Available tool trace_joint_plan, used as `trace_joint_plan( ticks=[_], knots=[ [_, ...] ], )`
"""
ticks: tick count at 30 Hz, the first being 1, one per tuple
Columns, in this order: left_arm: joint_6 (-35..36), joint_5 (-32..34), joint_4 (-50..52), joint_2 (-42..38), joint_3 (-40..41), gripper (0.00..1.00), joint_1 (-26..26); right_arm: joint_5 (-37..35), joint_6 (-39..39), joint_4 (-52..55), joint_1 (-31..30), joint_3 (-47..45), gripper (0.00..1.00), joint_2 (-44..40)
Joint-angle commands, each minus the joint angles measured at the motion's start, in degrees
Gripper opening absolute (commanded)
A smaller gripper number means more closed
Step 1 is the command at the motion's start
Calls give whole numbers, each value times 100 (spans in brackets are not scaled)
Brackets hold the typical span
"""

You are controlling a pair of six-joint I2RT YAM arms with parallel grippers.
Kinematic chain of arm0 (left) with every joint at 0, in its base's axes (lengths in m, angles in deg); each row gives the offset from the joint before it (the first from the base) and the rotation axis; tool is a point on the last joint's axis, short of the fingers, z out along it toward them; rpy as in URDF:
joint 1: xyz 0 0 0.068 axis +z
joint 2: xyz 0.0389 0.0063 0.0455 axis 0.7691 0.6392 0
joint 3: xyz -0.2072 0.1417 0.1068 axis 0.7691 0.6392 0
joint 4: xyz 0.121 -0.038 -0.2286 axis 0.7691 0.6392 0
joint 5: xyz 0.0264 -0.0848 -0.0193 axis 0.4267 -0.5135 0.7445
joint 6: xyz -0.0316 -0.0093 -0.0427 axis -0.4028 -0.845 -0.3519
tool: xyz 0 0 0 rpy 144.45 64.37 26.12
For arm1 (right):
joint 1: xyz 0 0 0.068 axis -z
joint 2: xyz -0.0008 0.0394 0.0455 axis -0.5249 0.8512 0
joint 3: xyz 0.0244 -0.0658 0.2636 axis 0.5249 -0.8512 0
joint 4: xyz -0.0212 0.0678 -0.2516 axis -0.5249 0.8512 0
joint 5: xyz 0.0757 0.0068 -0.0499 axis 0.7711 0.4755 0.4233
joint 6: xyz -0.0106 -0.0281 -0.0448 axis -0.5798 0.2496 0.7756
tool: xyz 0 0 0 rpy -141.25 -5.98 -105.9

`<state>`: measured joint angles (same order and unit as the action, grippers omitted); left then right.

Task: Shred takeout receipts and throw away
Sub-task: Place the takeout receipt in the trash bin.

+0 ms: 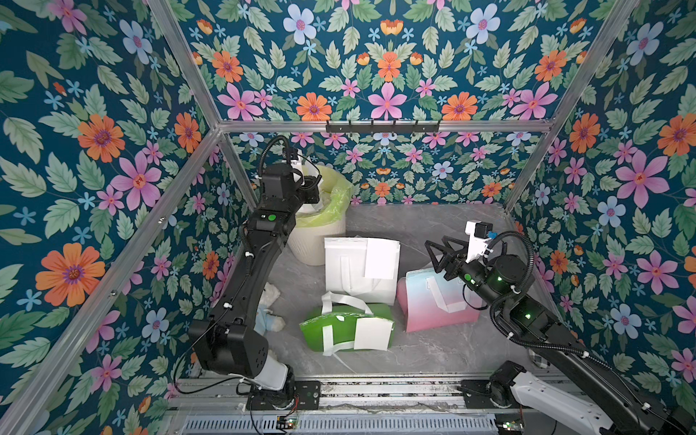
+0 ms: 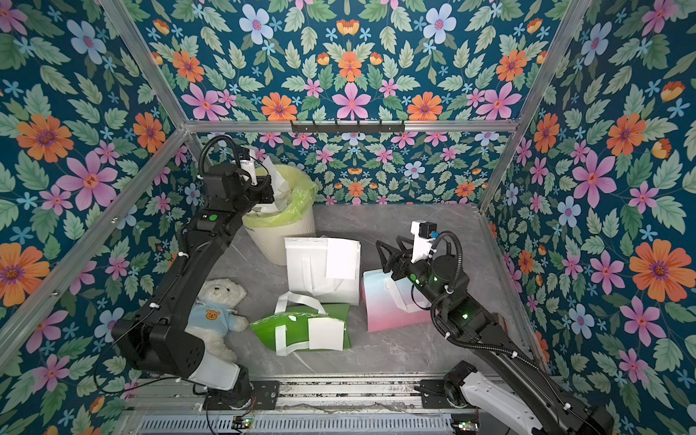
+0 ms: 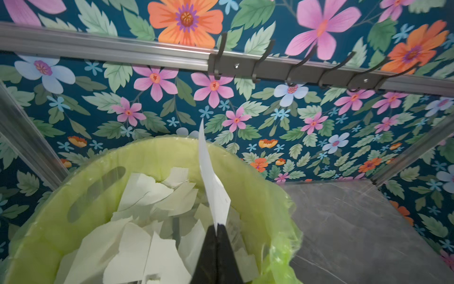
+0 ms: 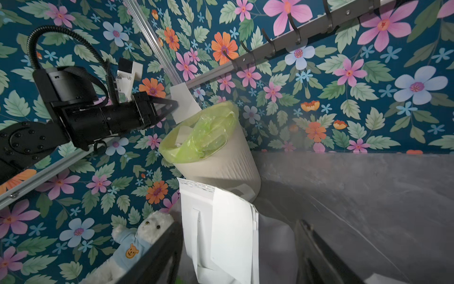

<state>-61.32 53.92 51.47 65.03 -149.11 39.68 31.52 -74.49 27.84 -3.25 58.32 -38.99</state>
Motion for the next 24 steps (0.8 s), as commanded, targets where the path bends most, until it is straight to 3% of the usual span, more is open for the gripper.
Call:
trace_joint_plan(
  ticks=[1,5,9,10,14,19,24],
  knots=[
    [143,383,109,246,-248,0,129,99,-462,-85,-4,-142,71,-105],
    [301,667,157,672,-602,0,153,559,-1120,-477,-6,-414,70,-195],
    [341,496,484,1091,-1038,0,160,749,-1333,-421,-6,-441,69,-127],
    [338,351,547,1173,-1111,4,158,787,-1334,-396,-5,-441,69,-95],
    [339,155,750,1322,-1291,37,154,908,-1334,-243,-6,-333,69,43],
    [379,75,809,1226,-1331,64,154,953,-1329,-66,-15,-196,67,121],
    [412,88,1027,1041,-1450,68,121,875,-1235,166,-139,-53,64,190]
  ],
)
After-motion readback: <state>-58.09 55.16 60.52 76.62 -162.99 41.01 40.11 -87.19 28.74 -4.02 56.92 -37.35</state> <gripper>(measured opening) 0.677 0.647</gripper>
